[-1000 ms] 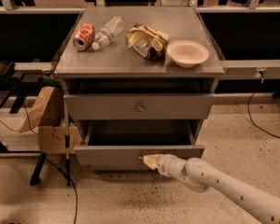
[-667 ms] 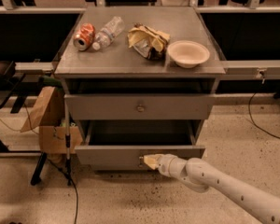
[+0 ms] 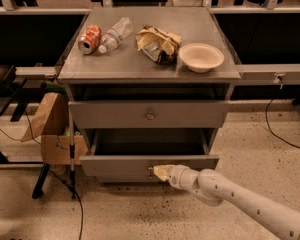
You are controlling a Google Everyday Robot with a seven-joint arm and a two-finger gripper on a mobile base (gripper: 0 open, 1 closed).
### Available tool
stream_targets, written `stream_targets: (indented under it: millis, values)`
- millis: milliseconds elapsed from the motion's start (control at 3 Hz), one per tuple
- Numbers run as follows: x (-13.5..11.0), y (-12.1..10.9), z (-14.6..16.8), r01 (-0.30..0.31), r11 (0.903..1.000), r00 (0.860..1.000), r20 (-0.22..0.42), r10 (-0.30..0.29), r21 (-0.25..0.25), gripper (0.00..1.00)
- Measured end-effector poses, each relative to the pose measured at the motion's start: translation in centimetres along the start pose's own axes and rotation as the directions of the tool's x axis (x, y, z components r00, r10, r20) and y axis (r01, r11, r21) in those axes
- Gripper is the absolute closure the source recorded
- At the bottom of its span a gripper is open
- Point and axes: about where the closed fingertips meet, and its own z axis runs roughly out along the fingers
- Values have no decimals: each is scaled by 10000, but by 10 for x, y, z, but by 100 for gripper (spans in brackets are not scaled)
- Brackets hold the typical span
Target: Close middle drawer
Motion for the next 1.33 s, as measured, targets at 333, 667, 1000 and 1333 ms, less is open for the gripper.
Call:
stream_targets:
  millis: [333, 667, 1000, 1333]
  values:
    - [-3, -4, 4, 19, 9999, 10000, 46, -20, 152, 100]
    - [-2, -3, 2, 20, 9999, 10000, 47, -20, 156, 100]
    - [-3, -4, 3, 30, 9997, 10000, 68, -31, 230, 100]
    - [-3, -5, 4, 40, 9995, 10000, 87, -43, 298, 100]
